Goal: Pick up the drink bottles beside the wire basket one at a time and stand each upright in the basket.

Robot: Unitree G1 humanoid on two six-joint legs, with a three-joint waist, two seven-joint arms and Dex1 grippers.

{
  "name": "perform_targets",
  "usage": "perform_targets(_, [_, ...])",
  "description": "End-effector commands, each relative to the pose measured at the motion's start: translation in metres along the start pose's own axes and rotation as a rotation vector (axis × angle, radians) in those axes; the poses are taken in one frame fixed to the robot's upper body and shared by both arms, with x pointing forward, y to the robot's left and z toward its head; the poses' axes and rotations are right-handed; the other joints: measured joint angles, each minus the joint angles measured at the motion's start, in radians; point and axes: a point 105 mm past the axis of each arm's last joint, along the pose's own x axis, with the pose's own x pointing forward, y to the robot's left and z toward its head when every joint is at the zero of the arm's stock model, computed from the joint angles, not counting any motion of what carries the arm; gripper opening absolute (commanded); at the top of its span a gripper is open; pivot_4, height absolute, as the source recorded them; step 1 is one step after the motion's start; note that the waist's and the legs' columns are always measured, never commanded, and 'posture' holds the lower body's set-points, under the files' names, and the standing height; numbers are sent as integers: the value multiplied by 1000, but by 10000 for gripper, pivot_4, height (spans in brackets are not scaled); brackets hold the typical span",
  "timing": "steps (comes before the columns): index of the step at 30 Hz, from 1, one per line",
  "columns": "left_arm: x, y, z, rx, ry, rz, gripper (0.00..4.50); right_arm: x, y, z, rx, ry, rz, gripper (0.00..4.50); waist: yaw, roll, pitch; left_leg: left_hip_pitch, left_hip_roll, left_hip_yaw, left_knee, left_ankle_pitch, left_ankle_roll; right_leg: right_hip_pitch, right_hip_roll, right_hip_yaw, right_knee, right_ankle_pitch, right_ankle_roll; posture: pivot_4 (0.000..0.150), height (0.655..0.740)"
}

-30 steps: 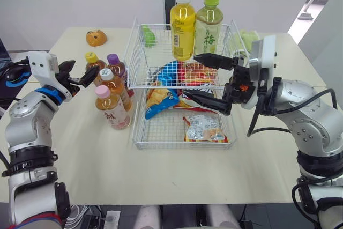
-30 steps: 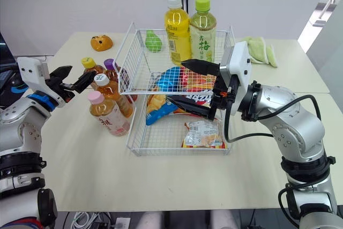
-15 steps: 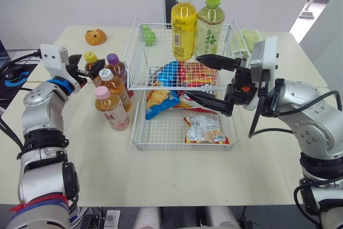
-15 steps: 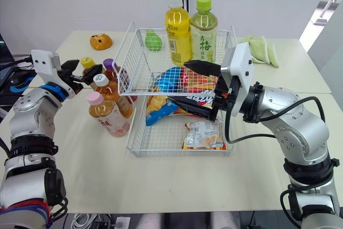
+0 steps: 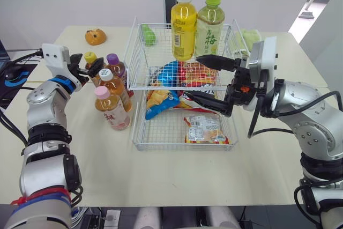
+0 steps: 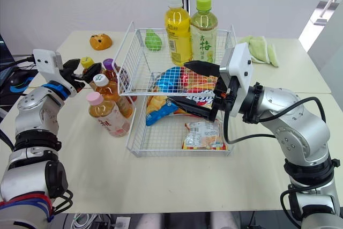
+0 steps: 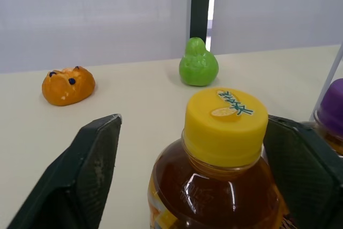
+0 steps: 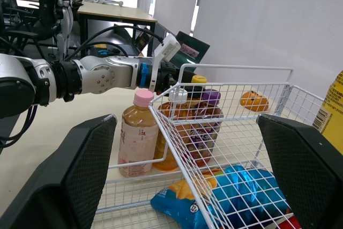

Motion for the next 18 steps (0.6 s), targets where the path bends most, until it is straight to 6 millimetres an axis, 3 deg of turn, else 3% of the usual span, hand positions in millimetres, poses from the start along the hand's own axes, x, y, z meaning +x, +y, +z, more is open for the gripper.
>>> perform_targets(1, [3,-1,16,28,-48,-13,29995,-4,0,13,-45,-35,-9,45000,-1,0,0,0,0,0,0,0,0,0,0,0,0,0,0,1500,7400])
perform_targets(4, [3,-2,16,28,-53,-21,20100,-4,1,12,-44,-36,-9,45000,-1,0,0,0,0,0,0,0,0,0,0,0,0,0,0,1500,7400])
perform_targets(7, [3,-3,17,30,-52,-27,13570,-4,1,12,-43,-39,-9,45000,-1,0,0,0,0,0,0,0,0,0,0,0,0,0,0,1500,7400])
perform_targets(14, [-2,2,21,35,-57,-30,13556,-3,0,11,-42,-43,-9,45000,0,0,0,0,0,0,0,0,0,0,0,0,1,0,0,1500,7400])
perform_targets(18, [-14,7,37,20,-88,-83,13556,-2,0,12,-43,-43,-6,45000,-2,0,0,0,0,0,0,0,0,0,0,0,0,0,0,1500,7400])
